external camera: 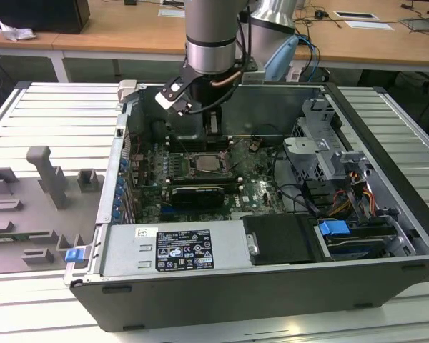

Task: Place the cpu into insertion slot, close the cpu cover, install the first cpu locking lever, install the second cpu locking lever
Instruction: 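Close the cpu cover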

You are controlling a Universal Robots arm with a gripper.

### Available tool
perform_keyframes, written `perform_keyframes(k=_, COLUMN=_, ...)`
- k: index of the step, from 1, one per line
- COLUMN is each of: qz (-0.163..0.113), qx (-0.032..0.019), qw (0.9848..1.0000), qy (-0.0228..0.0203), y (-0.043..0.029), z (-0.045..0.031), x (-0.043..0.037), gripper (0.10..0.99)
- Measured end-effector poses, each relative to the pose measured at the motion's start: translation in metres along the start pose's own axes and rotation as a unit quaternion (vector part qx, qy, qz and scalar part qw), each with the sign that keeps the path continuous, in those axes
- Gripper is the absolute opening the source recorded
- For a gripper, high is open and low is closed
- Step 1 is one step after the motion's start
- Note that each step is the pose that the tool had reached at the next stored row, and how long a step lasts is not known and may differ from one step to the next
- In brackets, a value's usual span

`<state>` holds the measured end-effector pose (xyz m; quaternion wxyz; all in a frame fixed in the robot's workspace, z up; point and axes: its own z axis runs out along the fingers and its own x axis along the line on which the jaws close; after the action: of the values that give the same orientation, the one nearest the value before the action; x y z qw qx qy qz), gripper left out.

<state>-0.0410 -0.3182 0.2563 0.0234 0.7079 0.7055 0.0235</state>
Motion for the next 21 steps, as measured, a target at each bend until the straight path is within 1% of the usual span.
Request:
perform_keyframes(k=1, qz=0.000, qx=0.0000, qw=1.0000, qy=-0.0011, y=0.0003, z=-0.0050, x=0.0000, gripper=0.106)
perform_keyframes(k=2, qz=0.000, qx=-0.0001, qw=1.0000, qy=-0.0017, y=0.0010, z=-0.0062, x=0.0000, gripper=0.106)
perform_keyframes(k=4, qz=0.000, qx=0.0007, qw=1.0000, qy=-0.0017, y=0.0072, z=-0.0059, x=0.0000, gripper=0.106)
perform_keyframes(k=6, qz=0.000, qx=0.0012, qw=1.0000, qy=-0.0016, y=0.0172, z=-0.0053, x=0.0000, gripper=0.106)
perform_keyframes(k=10, qz=0.000, qx=0.0013, qw=1.0000, qy=-0.0015, y=0.0266, z=-0.0043, x=-0.0005, gripper=0.106)
perform_keyframes(k=11, qz=0.000, qx=0.0014, qw=1.0000, qy=-0.0016, y=0.0308, z=-0.0041, x=-0.0005, gripper=0.106)
perform_keyframes(k=12, qz=0.000, qx=0.0014, qw=1.0000, qy=-0.0016, y=0.0334, z=-0.0039, x=-0.0005, gripper=0.106)
perform_keyframes(k=15, qz=0.000, qx=0.0023, qw=1.0000, qy=-0.0016, y=0.0455, z=-0.0030, x=-0.0003, gripper=0.106)
perform_keyframes(k=16, qz=0.000, qx=0.0039, qw=1.0000, qy=-0.0017, y=0.0531, z=-0.0026, x=-0.0001, gripper=0.106)
perform_keyframes(k=20, qz=-0.001, qx=0.0066, qw=1.0000, qy=-0.0016, y=0.0684, z=-0.0016, x=0.0003, gripper=0.106)
perform_keyframes(k=21, qz=-0.001, qx=0.0071, qw=1.0000, qy=-0.0015, y=0.0737, z=-0.0012, x=0.0006, gripper=0.106)
